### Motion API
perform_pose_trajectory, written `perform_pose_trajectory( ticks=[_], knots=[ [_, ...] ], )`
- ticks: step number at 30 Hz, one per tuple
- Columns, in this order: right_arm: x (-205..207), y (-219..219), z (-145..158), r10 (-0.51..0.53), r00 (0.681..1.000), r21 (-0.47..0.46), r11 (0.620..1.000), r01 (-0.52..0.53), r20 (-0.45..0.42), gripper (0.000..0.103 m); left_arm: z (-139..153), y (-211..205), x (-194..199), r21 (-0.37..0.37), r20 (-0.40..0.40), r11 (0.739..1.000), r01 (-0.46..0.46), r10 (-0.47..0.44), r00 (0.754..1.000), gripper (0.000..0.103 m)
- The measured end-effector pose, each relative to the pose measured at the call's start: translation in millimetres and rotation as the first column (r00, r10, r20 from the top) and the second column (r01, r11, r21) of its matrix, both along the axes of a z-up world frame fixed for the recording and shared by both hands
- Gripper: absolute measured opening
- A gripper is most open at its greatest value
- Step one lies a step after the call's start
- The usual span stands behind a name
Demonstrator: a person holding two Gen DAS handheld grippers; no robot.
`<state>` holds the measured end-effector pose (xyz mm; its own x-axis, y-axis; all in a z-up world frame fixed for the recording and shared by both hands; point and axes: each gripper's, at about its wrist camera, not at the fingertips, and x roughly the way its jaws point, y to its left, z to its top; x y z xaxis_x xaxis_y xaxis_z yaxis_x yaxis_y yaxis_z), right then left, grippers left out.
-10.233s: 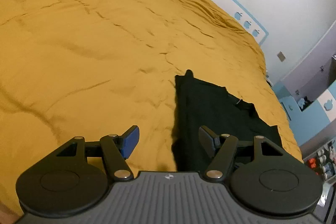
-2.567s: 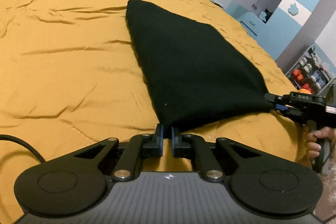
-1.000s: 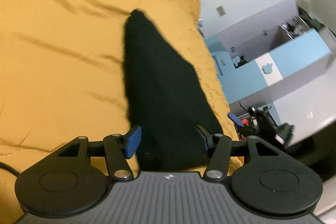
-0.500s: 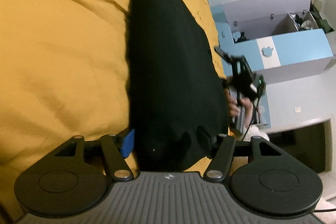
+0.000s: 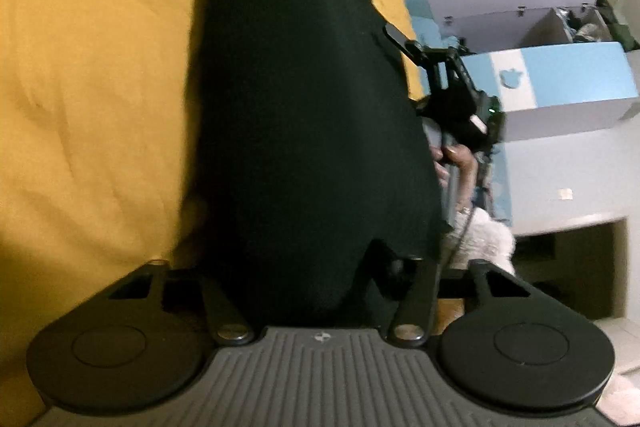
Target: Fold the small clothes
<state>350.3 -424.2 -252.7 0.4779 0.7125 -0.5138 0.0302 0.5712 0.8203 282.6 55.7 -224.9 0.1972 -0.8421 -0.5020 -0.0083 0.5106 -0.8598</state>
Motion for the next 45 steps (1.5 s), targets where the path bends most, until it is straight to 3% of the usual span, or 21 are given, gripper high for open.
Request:
perform_pose_trajectory(
  ticks=[2,6,21,24,27,33,38,41,45],
  knots=[
    [-2.3,-0.6,-0.7,-0.007,1.000,-0.007,1.000,0.007,0.001,0.066,3.0,-3.1,-1.2,0.029,0.017,1.000,-0.006,0.005,1.000,0.053],
    [-4.6,-3.3,-3.9,-0.025,0.999,-0.020,0.999,0.024,-0.020,0.047,9.0,-3.6,0.0,0.065,0.038,0.998,-0.010,0.008,0.999,0.050],
    [-14.0,3.8,14.1,-0.055,0.998,-0.099,0.994,0.052,-0.030,0.039,6.4,-17.6,2.0,0.089,0.061,0.996,-0.023,0.017,0.998,0.045],
    [-14.9,3.8,16.0,-0.064,0.998,-0.099,0.993,0.061,-0.027,0.034,6.7,-18.3,2.0,0.086,0.071,0.996,-0.024,0.018,0.997,0.040],
    [-19.7,4.8,26.3,-0.072,0.997,-0.120,0.990,0.071,-0.002,0.029,8.9,-18.0,1.6,0.074,0.089,0.997,-0.033,0.026,0.996,0.029],
    [-33.7,18.8,74.4,-0.079,0.993,-0.139,0.986,0.091,0.086,0.024,21.8,-7.3,-1.4,0.018,0.130,0.997,-0.069,0.066,0.989,0.021],
    [-47.3,54.1,146.2,0.004,0.983,-0.206,0.978,0.035,0.185,0.024,53.6,10.4,-13.5,-0.029,0.215,0.996,-0.083,0.087,0.973,0.021],
    [-51.1,83.6,184.5,0.056,0.968,-0.211,0.977,-0.004,0.243,0.024,76.5,36.5,-26.2,-0.057,0.270,0.992,-0.110,0.122,0.955,0.021],
    [-45.5,141.7,220.8,0.121,0.939,-0.174,0.982,-0.067,0.322,0.024,106.0,82.5,-46.5,-0.040,0.340,0.982,-0.186,0.189,0.921,0.021]
  ],
)
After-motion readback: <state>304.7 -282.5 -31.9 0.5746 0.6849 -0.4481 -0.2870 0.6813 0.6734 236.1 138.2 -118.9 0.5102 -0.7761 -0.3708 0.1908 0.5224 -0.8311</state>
